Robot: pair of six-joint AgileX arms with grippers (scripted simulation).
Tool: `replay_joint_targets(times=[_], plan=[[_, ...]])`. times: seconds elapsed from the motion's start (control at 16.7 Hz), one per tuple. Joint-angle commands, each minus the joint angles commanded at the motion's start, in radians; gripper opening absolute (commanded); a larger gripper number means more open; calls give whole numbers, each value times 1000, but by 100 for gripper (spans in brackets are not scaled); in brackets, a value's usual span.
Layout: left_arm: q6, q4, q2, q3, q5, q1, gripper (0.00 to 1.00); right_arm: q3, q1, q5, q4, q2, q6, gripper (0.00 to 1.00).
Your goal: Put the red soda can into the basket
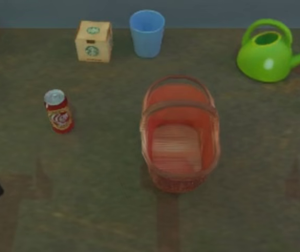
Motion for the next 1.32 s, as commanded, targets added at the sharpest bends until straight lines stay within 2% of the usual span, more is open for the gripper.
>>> replay_joint_targets(times=[0.3, 0.54, 1.32], plan=[[23, -41, 62, 61, 6, -13, 100, 0, 0, 0, 0, 0, 0, 100], [98, -179, 291, 277, 14, -44, 100, 0, 0, 0, 0, 0, 0, 100], [460, -900, 1665, 1432, 0, -141, 100, 0, 0, 0, 0, 0, 0, 100]])
